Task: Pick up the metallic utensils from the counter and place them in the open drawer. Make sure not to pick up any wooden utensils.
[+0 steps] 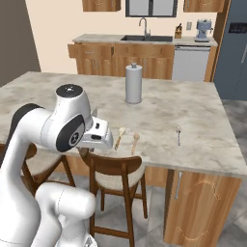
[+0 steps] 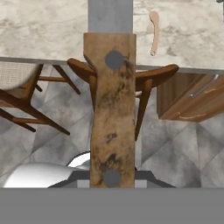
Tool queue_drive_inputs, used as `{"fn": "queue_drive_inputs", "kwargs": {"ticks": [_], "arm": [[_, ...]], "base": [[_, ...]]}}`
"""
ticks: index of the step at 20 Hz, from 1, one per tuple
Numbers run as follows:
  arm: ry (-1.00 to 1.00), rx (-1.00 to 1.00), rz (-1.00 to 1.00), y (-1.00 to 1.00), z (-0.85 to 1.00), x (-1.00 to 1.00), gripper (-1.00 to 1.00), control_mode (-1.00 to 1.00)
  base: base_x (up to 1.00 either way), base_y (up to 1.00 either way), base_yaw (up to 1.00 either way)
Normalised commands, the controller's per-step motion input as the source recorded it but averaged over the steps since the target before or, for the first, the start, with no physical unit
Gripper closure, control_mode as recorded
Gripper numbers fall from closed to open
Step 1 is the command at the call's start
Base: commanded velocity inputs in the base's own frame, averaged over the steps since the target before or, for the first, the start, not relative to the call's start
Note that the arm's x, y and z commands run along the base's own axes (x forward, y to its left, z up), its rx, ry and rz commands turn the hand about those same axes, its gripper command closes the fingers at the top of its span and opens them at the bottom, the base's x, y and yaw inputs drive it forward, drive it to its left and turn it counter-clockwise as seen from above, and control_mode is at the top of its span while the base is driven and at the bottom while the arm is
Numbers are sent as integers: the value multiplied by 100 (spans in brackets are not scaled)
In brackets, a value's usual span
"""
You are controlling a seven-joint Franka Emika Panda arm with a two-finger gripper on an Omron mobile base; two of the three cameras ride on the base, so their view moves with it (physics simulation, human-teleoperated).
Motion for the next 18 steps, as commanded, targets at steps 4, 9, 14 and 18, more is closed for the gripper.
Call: {"fn": "queue_drive_inputs", "kwargs": {"ticks": [4,9,14,18], "arm": [[0,0,0,0,0,0,100,100],[0,0,0,0,0,0,100,100],[0,0,0,0,0,0,100,100],[0,0,0,0,0,0,100,100]], "base": [[-59,-84,0],[-31,-100,-1],[3,-100,0],[35,-100,0]]}}
